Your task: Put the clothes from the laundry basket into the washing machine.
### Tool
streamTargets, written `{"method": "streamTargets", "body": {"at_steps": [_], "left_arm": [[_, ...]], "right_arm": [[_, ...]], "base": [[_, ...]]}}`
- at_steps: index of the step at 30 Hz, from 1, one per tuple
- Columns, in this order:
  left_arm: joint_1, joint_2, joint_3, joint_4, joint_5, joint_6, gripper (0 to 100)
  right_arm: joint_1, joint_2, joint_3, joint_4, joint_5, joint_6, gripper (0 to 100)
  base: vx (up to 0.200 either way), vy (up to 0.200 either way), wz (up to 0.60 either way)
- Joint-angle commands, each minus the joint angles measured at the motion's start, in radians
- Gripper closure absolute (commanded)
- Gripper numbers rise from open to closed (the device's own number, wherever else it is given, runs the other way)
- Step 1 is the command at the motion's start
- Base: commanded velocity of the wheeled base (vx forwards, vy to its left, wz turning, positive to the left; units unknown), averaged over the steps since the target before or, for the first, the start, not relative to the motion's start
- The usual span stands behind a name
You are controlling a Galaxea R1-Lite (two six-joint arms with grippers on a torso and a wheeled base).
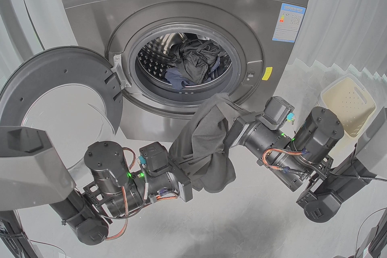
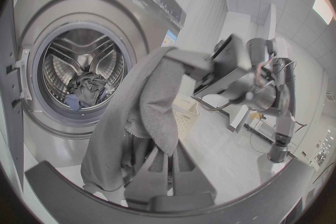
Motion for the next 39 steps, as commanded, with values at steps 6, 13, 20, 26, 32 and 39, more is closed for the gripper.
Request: {"method": "streamTargets", "body": {"at_steps": [6, 13, 20, 26, 32, 39], "left_arm": [[-0.006, -0.095, 0.068, -0.001, -0.007, 0.001, 100], [-0.001, -0.188, 0.127, 0.001, -0.001, 0.006, 100], [0.062, -0.3, 0.144, 0.002, -0.012, 0.003, 100], [0.123, -0.316, 0.081, 0.004, -0.013, -0.003, 100], [0.122, -0.32, 0.004, 0.002, -0.001, -0.023, 100], [0.114, -0.346, -0.03, 0.004, 0.002, -0.045, 100]], "right_arm": [[-0.007, 0.026, -0.014, 0.0, -0.012, -0.002, 100], [-0.024, 0.024, 0.02, 0.0, -0.011, -0.009, 100], [-0.038, -0.022, 0.138, 0.0, 0.009, -0.076, 0], [-0.03, -0.073, 0.317, 0.0, 0.074, -0.108, 0], [-0.029, -0.042, 0.333, 0.0, 0.071, -0.11, 0], [-0.026, 0.029, 0.317, 0.0, 0.068, -0.116, 0]], "base": [[0.0, 0.0, 0.0], [0.0, 0.0, 0.0], [0.0, 0.0, 0.0], [0.0, 0.0, 0.0], [0.0, 0.0, 0.0], [0.0, 0.0, 0.0]]}}
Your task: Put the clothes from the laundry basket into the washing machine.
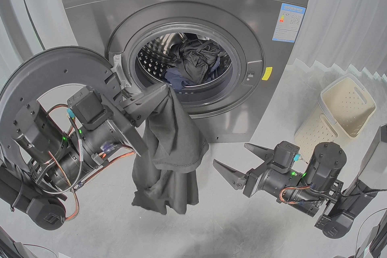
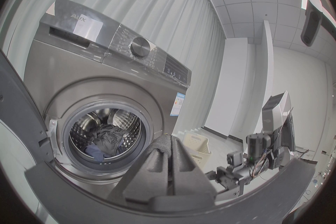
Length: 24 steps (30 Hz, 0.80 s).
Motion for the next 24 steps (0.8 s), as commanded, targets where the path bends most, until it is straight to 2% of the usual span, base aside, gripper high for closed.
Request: {"method": "streamTargets", "body": {"at_steps": [1, 10, 15, 24], "left_arm": [[-0.001, -0.02, -0.031, -0.002, 0.004, -0.009, 100], [0.003, -0.021, -0.059, -0.002, 0.03, -0.012, 100], [0.003, -0.021, -0.06, -0.002, 0.03, -0.012, 100], [0.007, -0.021, -0.076, -0.002, 0.031, -0.013, 100]], "right_arm": [[0.004, 0.067, -0.003, 0.0, -0.001, -0.001, 0], [0.01, 0.176, -0.083, 0.0, -0.004, 0.002, 0], [0.01, 0.208, -0.15, 0.0, -0.024, 0.002, 0], [-0.012, 0.271, -0.198, 0.0, -0.027, -0.001, 0]], "base": [[0.0, 0.0, 0.0], [0.0, 0.0, 0.0], [0.0, 0.0, 0.0], [0.0, 0.0, 0.0]]}}
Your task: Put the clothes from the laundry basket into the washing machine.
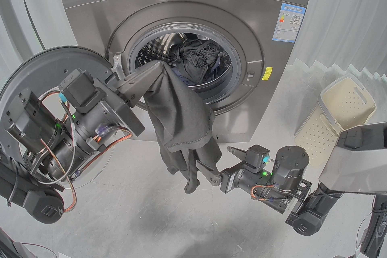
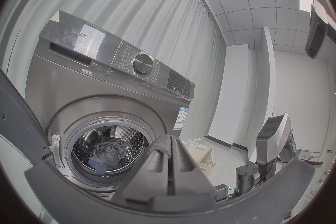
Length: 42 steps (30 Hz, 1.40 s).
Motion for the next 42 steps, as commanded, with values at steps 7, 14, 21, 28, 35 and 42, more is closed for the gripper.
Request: {"method": "streamTargets", "body": {"at_steps": [7, 14, 21, 28, 35, 42], "left_arm": [[0.002, -0.002, -0.017, -0.001, 0.001, -0.007, 100], [0.004, -0.025, -0.023, 0.001, 0.001, -0.01, 100], [0.007, -0.04, -0.047, 0.003, 0.002, -0.028, 100], [0.005, -0.036, -0.052, 0.004, 0.019, -0.028, 100], [0.005, -0.031, -0.052, 0.004, 0.021, -0.026, 100], [0.008, -0.036, -0.05, 0.004, 0.019, -0.03, 100]], "right_arm": [[-0.002, 0.132, -0.067, 0.0, 0.001, -0.01, 0], [-0.01, 0.219, -0.157, 0.0, 0.001, -0.015, 0], [-0.007, 0.29, -0.229, 0.0, 0.001, -0.018, 0], [0.012, 0.322, -0.272, 0.0, 0.003, -0.019, 0], [0.018, 0.399, -0.396, 0.0, 0.003, -0.032, 0], [-0.027, 0.468, -0.519, 0.0, 0.0, -0.029, 100]], "base": [[0.0, 0.0, 0.0], [0.0, 0.0, 0.0], [0.0, 0.0, 0.0], [0.0, 0.0, 0.0], [0.0, 0.0, 0.0], [0.0, 0.0, 0.0]]}}
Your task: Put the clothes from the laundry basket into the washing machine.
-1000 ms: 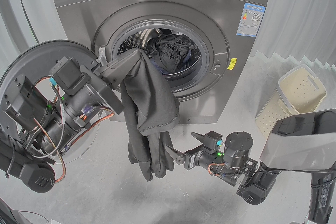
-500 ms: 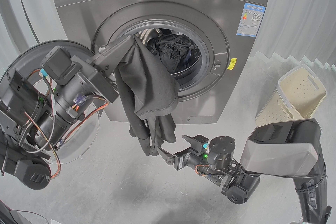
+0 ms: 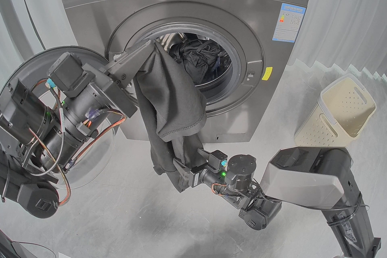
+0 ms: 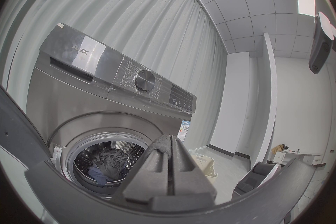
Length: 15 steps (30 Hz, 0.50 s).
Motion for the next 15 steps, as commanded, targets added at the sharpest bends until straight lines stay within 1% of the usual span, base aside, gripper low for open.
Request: {"method": "streamTargets", "body": {"at_steps": [1, 2, 4, 5, 6, 7, 9, 11, 13, 15], "left_arm": [[0.008, -0.002, 0.002, 0.0, -0.001, -0.002, 100], [0.013, -0.002, 0.002, 0.0, -0.001, -0.002, 100], [0.028, -0.002, 0.002, -0.001, -0.002, -0.002, 100], [0.034, 0.0, 0.002, -0.001, -0.002, -0.004, 100], [0.036, 0.0, 0.002, -0.001, -0.004, -0.004, 100], [0.044, 0.0, 0.003, -0.001, -0.004, -0.004, 100], [0.05, -0.002, 0.005, -0.001, -0.004, -0.004, 100], [0.067, -0.002, 0.008, -0.001, -0.005, -0.009, 100], [0.094, -0.002, 0.01, 0.0, -0.01, -0.01, 100], [0.125, -0.002, 0.013, 0.0, -0.014, -0.013, 100]], "right_arm": [[-0.028, 0.058, -0.056, -0.001, -0.001, 0.005, 100], [-0.03, 0.053, -0.053, -0.001, -0.001, 0.007, 100], [-0.03, 0.032, -0.022, -0.003, -0.001, 0.007, 100], [-0.03, -0.01, 0.014, -0.003, 0.0, 0.007, 100], [-0.028, -0.013, 0.019, -0.003, 0.0, 0.007, 100], [-0.028, -0.065, 0.074, -0.001, 0.0, 0.005, 100], [-0.03, -0.115, 0.117, -0.001, 0.0, 0.004, 100], [-0.038, -0.206, 0.212, -0.001, 0.0, -0.009, 100], [-0.056, -0.293, 0.303, 0.002, 0.008, -0.024, 100], [-0.078, -0.364, 0.373, 0.005, 0.013, -0.032, 100]], "base": [[0.0, 0.0, 0.0], [0.0, 0.0, 0.0], [0.0, 0.0, 0.0], [0.0, 0.0, 0.0], [0.0, 0.0, 0.0], [0.0, 0.0, 0.0], [0.0, 0.0, 0.0], [0.0, 0.0, 0.0], [0.0, 0.0, 0.0], [0.0, 0.0, 0.0]]}}
